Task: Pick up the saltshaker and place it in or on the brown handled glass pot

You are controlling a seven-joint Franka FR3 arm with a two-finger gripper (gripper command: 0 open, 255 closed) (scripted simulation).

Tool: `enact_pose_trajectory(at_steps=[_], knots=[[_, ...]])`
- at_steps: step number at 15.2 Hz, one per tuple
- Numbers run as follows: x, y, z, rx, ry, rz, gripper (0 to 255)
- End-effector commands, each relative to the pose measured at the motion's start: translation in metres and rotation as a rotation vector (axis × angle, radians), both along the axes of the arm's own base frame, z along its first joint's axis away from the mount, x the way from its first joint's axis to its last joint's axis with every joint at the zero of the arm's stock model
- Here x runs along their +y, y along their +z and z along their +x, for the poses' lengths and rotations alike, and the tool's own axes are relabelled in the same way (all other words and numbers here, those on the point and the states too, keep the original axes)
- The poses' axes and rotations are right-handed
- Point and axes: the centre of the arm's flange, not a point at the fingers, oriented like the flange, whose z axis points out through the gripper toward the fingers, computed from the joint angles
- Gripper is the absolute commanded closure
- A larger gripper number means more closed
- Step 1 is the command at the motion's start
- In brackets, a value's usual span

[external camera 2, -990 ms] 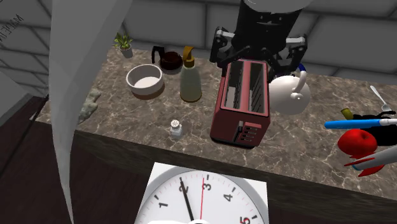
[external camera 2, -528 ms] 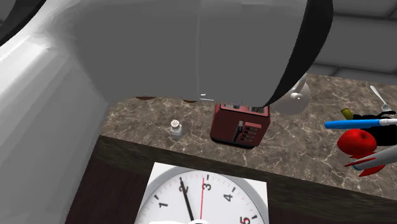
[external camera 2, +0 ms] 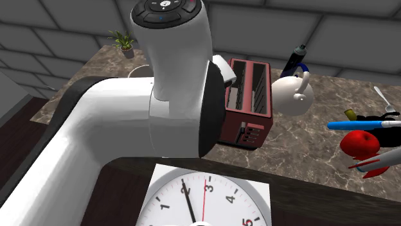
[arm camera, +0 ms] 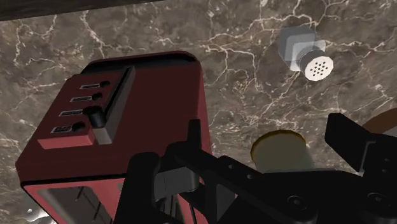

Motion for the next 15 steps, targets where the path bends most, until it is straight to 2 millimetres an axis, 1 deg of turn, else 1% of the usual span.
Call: enact_pose_trajectory(at_steps=[1,11,12,15], knots=[[0.014,-0.023,-0.002,-0.013,-0.012,0.004,0],[0.089,-0.135,-0.006,-0.068,-0.060,0.015,0],[0.092,-0.140,-0.006,-0.071,-0.062,0.016,0],[0.092,-0.155,-0.001,-0.071,-0.062,0.016,0]])
